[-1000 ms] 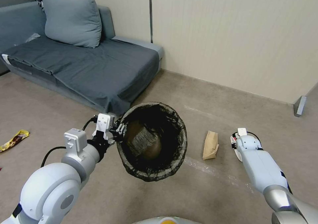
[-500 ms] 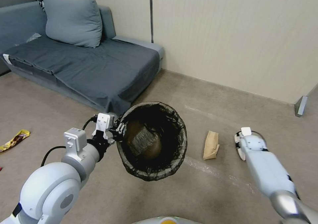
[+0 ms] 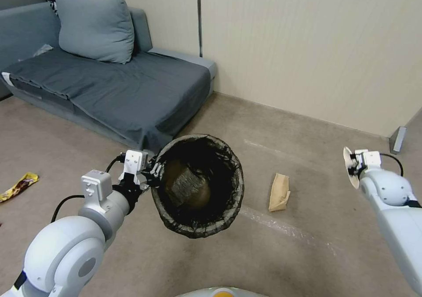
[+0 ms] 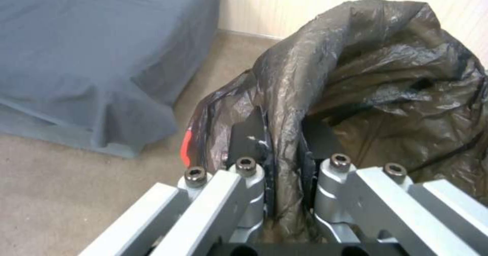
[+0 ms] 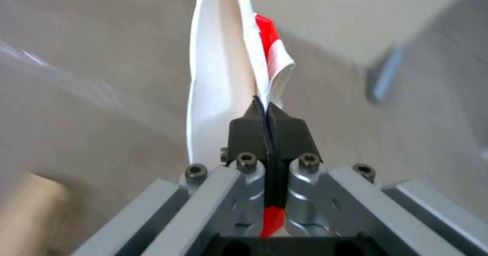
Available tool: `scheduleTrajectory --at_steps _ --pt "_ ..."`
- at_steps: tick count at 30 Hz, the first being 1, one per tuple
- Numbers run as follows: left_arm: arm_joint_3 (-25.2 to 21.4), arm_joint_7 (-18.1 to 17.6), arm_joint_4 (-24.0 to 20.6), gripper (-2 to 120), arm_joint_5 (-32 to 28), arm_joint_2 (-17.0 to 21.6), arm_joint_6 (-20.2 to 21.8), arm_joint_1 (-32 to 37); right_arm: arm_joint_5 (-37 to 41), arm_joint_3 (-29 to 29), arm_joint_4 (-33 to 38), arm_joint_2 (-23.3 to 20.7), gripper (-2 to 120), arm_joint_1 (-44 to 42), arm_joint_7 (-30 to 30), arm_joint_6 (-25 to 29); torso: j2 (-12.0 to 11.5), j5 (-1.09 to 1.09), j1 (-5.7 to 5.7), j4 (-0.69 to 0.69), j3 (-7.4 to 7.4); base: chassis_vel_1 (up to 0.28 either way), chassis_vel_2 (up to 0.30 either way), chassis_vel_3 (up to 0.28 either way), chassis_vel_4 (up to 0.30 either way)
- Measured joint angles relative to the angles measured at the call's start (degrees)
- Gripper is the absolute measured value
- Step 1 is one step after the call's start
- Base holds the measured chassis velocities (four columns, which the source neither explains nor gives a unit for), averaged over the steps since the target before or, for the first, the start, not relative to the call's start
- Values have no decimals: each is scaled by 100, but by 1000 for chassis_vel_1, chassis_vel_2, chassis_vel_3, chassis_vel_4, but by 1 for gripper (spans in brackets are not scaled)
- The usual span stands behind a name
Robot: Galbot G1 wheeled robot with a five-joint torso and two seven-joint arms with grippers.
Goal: Pick up the trash bin, then pick up the garbage from the floor and place it into the trash bin.
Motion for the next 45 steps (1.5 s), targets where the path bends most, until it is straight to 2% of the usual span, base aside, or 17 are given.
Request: scheduleTrajectory --at_steps 5,7,8,10,11,14,15,16,19,20,22,23,26,27,30,36,45 --pt "-3 -5 -1 6 21 -7 0 -2 708 20 760 -236 0 123 4 0 0 1 1 -1 0 0 0 0 0" --pt "2 -3 9 6 22 -8 0 -42 2095 -91 1329 -468 0 433 66 1 0 2 0 1 0 0 0 0 0" --pt "2 -3 9 6 22 -8 0 -42 2095 -91 1329 -468 0 433 66 1 0 2 0 1 0 0 0 0 0" --pt "11 -4 49 6 22 -9 0 -81 2911 -300 1740 -648 0 767 135 2 0 1 0 0 0 0 0 0 0" --pt "11 -4 49 6 22 -9 0 -81 2911 -300 1740 -648 0 767 135 2 0 1 0 0 0 0 0 0 0" --pt "106 -4 158 6 0 12 0 -218 3651 -535 2209 -775 0 1209 313 4 0 1 0 2 0 0 0 0 0" --pt "166 -2 224 6 -22 34 0 -299 3999 -672 2421 -830 0 1444 406 4 0 0 0 -3 0 0 0 0 0" --pt "166 -2 224 6 -22 34 0 -299 3999 -672 2421 -830 0 1444 406 4 0 0 0 -3 0 0 0 0 0" --pt "201 5 293 6 -55 51 0 -352 4875 -1549 2792 -837 0 2428 672 6 0 1 0 1 0 0 0 0 0" --pt "201 5 293 6 -55 51 0 -352 4875 -1549 2792 -837 0 2428 672 6 0 1 0 1 0 0 0 0 0" --pt "201 5 303 6 -56 51 0 -371 5258 -2076 2888 -723 0 2942 891 7 0 1 0 1 0 0 0 0 0" --pt "201 5 303 6 -56 51 0 -371 5258 -2076 2888 -723 0 2942 891 7 0 1 0 1 0 0 0 0 0" --pt "196 4 325 6 -66 49 0 -395 6336 -2661 3169 -548 0 3620 1540 8 0 0 0 1 0 0 0 0 0" --pt "196 4 325 6 -66 49 0 -395 6336 -2661 3169 -548 0 3620 1540 8 0 0 0 1 0 0 0 0 0" --pt "184 -4 327 6 -96 49 0 -417 7213 -2999 3472 -463 0 3945 2043 10 0 0 0 1 0 0 0 0 0" --pt "173 -6 323 6 -113 51 0 -434 7422 -3107 3709 -560 0 3558 2188 12 0 4 0 -2 0 0 0 0 0" --pt "174 -6 355 6 -96 25 0 -454 6809 -3296 3736 -655 0 2695 2105 14 0 2 0 -1 0 0 0 0 0"
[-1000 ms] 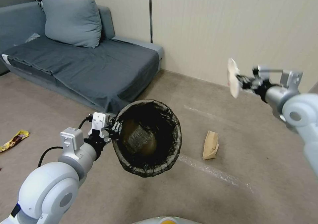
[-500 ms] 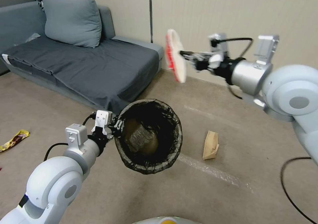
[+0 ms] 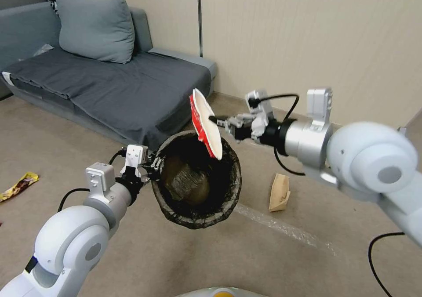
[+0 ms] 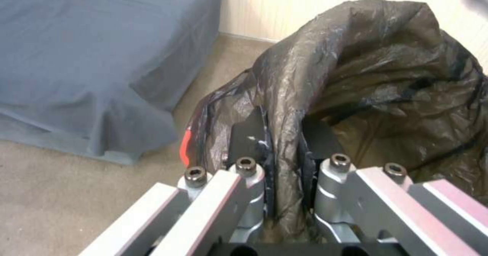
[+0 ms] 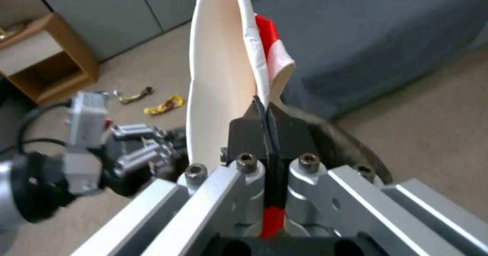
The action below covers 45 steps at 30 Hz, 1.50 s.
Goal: Pick up the trash bin, then pick up the garbage from the floor and place it into the trash bin.
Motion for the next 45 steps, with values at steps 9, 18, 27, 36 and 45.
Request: scheduleTrajectory --at_steps 9,18,27,36,45 --pt "-8 9 16 6 26 -21 0 30 -437 -128 -144 35 0 -254 -222 1 0 0 0 0 0 0 0 0 0" --pt "3 31 80 6 59 -58 0 5 -684 -552 -326 218 0 -59 -250 1 0 -1 0 1 0 0 0 0 0" --pt "4 49 122 6 72 -79 0 -39 -754 -852 -389 356 0 16 -226 1 0 0 0 0 0 0 0 0 0" --pt "0 52 156 6 62 -77 0 -78 -813 -803 -438 343 34 -89 -227 1 0 0 0 0 0 0 0 0 0" --pt "-3 69 172 6 8 -77 0 -104 -804 -744 -445 327 64 -105 -207 1 0 0 0 1 0 0 0 0 0"
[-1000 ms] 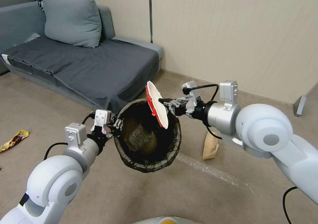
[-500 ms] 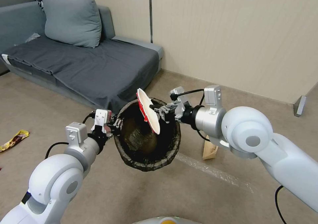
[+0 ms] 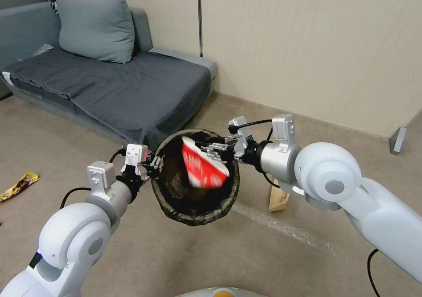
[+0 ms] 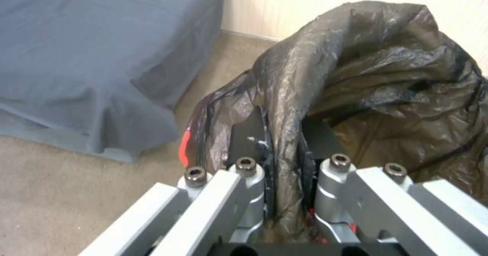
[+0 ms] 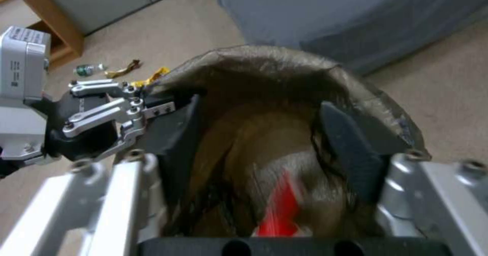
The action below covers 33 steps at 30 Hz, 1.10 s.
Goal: Pick up the trash bin, then pick up the garbage from the floor and place it into the trash bin.
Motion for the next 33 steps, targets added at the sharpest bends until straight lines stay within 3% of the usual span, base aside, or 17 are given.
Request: scheduleTrajectory --at_steps 2,4,6,16,21,24,29,33 --pt "0 0 15 6 -2 0 0 -22 43 20 -9 5 70 -2 19 0 0 0 0 0 0 0 0 0 0" --pt "35 2 60 6 -18 -1 0 -86 201 198 -31 23 93 -102 104 -1 0 0 0 0 0 0 0 0 0" --pt "37 2 61 6 -19 0 0 -89 239 306 -14 24 97 -141 106 0 0 0 0 0 0 0 0 0 0" --pt "20 -4 81 6 -81 71 0 -154 396 1263 139 -81 100 -255 109 0 0 0 0 -1 0 0 0 0 0" --pt "20 -77 61 6 -153 78 0 -144 -262 1893 76 -202 100 -401 168 -1 0 0 0 -1 0 0 0 0 0" --pt "18 -127 8 6 -229 97 0 -136 -949 2087 -280 -203 100 -526 290 0 0 1 0 -1 0 0 0 0 0" --pt "-16 -158 -57 6 -267 126 0 -164 -1256 1997 -862 -88 100 -547 592 -1 0 0 0 -1 0 0 0 0 0" --pt "-103 -175 -176 6 -321 186 0 -113 -1547 1759 -1810 183 100 -495 706 0 0 1 0 1 0 0 0 0 0"
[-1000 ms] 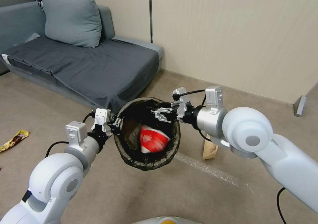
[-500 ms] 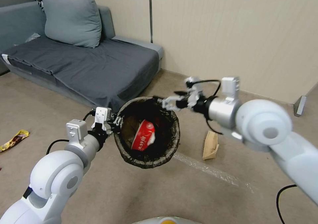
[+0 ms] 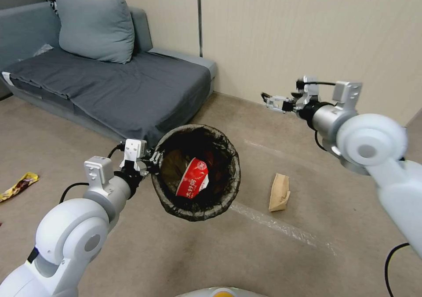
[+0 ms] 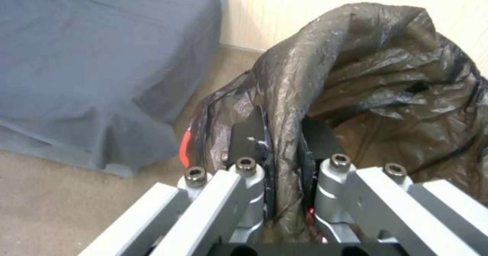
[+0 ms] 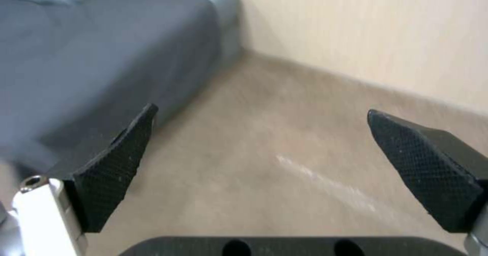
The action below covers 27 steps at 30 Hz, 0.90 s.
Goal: Pick up the trash bin, then pick up the garbage from the floor and place it into the trash bin.
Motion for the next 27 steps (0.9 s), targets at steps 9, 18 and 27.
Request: scheduleTrajectory --at_steps 9,18,27 --pt "-26 1 -67 6 -50 88 0 20 -766 -291 -1534 379 100 -4 -304 0 0 -2 0 -2 0 0 0 0 0" --pt "-77 -9 -69 6 -62 145 0 28 -1345 -560 -3120 1191 100 97 -474 35 0 -4 0 -1 0 0 0 0 0" --pt "-70 -8 -8 6 -53 132 0 30 -1562 -536 -3889 1803 100 93 -563 8 0 -2 0 -1 0 0 0 0 0"
